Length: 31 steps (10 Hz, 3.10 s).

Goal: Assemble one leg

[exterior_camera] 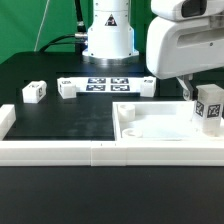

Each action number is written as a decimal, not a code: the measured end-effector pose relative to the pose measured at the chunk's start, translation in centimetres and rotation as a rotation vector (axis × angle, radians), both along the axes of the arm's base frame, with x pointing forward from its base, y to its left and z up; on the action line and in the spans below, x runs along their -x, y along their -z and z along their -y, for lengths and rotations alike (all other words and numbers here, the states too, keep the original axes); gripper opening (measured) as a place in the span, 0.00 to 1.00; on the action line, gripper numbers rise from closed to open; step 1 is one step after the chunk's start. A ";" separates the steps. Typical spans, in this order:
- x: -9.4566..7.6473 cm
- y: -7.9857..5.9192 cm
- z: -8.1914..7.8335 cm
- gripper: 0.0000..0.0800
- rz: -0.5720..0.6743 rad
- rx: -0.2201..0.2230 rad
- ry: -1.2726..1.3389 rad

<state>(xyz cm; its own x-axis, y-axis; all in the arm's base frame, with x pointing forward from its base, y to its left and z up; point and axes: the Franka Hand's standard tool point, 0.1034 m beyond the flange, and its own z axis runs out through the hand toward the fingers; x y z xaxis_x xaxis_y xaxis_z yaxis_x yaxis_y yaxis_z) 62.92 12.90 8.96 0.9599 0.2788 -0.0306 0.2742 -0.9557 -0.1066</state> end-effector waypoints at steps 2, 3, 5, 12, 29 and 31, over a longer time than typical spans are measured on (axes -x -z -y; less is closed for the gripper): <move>0.0 0.0 0.0 0.48 0.000 0.000 0.000; 0.0 0.0 0.0 0.48 0.000 0.001 0.000; -0.1 0.0 0.3 0.38 0.002 0.002 0.003; -0.2 0.2 0.5 0.38 -0.028 0.008 0.499; -0.4 0.6 -0.1 0.81 -0.005 0.014 0.601; -0.6 0.3 -0.8 0.81 0.049 0.045 0.372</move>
Offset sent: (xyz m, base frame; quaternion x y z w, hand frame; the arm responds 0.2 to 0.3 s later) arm 0.0000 0.0000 0.0000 0.0000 0.0000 0.0000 1.0000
